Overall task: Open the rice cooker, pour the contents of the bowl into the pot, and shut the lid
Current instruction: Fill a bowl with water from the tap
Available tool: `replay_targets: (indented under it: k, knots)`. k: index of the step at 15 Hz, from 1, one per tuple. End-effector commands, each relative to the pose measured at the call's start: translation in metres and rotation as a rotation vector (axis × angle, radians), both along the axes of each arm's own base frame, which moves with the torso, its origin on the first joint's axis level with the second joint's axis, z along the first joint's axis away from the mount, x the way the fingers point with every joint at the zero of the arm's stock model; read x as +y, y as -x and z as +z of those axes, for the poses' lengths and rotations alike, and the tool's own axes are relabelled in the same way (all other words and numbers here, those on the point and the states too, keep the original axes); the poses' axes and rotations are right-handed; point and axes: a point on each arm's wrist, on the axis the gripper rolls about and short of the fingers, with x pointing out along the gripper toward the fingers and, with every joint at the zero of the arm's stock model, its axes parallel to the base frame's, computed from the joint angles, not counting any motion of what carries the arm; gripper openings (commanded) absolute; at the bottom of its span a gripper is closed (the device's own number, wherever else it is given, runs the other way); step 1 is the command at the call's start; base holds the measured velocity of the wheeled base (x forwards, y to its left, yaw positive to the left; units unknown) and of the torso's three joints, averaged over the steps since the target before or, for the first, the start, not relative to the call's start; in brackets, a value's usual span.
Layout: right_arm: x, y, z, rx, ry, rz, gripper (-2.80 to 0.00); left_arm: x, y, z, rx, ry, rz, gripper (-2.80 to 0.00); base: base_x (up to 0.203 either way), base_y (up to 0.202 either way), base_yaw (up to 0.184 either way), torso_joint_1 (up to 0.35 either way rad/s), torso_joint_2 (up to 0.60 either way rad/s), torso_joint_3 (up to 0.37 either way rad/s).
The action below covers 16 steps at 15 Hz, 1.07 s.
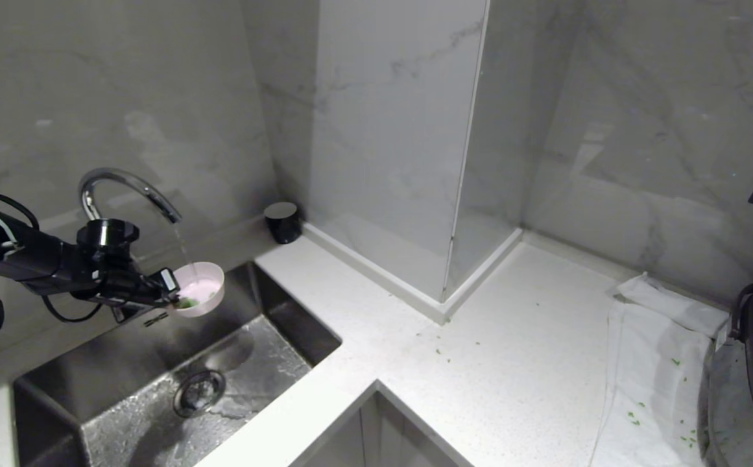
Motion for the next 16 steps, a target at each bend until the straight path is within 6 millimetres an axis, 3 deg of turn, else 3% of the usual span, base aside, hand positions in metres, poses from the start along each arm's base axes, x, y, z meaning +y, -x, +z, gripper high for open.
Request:
replay_targets:
  k: [1,16]
  knots:
    - [0.0000,-0.0001,0.0000,0.001,-0.001,0.000,-2.80,0.0004,0.0013,-0.0012,0.006,0.004,0.003,-2.80,0.000,0.000,0.000,0.000,0.00,0.000]
    - [0.0000,-0.0001,0.0000,0.001,0.000,0.000,-2.80,-0.0003,0.0012,-0.0013,0.007,0.004,0.001,-2.80,0.000,0.000,0.000,0.000,0.00,0.000]
